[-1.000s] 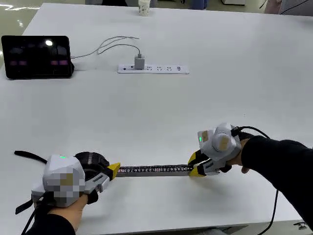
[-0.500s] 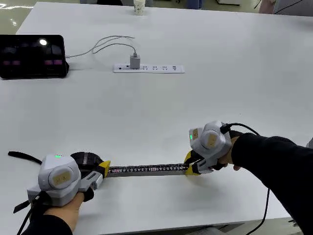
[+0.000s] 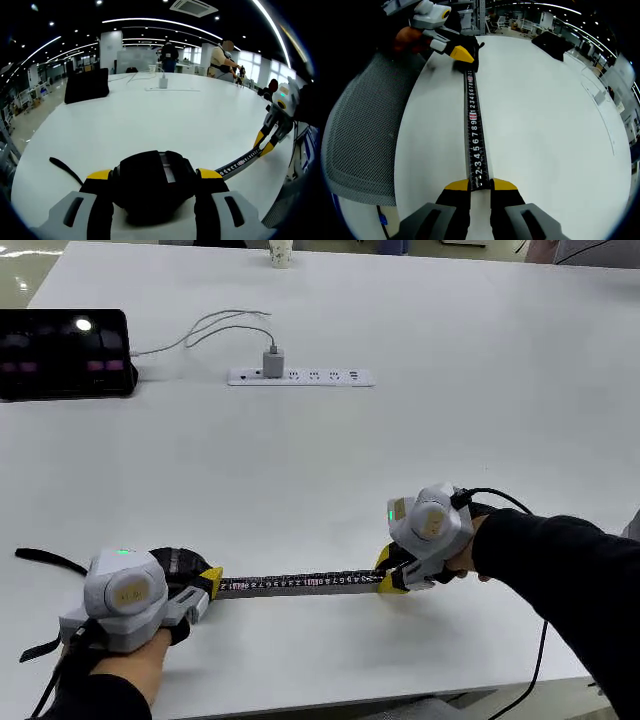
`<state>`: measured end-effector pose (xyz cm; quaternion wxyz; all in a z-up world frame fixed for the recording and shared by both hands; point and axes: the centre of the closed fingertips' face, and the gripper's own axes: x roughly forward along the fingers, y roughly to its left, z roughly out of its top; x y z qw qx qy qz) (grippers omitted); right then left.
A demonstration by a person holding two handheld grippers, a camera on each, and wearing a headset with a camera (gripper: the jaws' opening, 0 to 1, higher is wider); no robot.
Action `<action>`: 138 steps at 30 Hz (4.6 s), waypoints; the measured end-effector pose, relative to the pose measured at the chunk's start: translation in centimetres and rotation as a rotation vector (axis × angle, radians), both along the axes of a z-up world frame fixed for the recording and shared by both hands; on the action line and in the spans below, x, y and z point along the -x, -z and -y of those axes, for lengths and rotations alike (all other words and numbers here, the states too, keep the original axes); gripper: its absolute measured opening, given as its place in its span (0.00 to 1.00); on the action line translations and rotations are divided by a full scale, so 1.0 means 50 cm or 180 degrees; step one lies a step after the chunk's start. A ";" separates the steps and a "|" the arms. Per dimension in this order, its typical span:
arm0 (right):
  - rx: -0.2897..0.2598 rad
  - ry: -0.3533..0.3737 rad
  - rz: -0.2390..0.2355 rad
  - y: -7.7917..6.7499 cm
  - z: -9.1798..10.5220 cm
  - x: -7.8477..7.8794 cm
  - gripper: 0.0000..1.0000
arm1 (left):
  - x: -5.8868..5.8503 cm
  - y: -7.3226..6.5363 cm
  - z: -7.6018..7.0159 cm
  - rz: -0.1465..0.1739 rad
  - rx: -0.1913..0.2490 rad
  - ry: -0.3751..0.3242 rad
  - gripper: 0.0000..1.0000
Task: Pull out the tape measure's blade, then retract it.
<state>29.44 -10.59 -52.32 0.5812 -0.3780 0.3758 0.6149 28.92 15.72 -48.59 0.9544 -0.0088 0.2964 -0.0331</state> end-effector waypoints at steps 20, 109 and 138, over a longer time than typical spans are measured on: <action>0.0047 0.0003 0.0008 0.001 -0.011 0.000 0.11 | 0.002 0.004 0.000 -0.0061 0.0013 -0.0011 0.60; 0.0026 0.0181 -0.0028 0.000 -0.088 0.001 0.11 | 0.000 0.006 -0.002 -0.0125 0.0005 0.0042 0.60; -0.0006 0.0168 -0.0040 0.000 -0.115 0.002 0.11 | 0.002 0.005 -0.001 -0.0129 0.0007 0.0046 0.60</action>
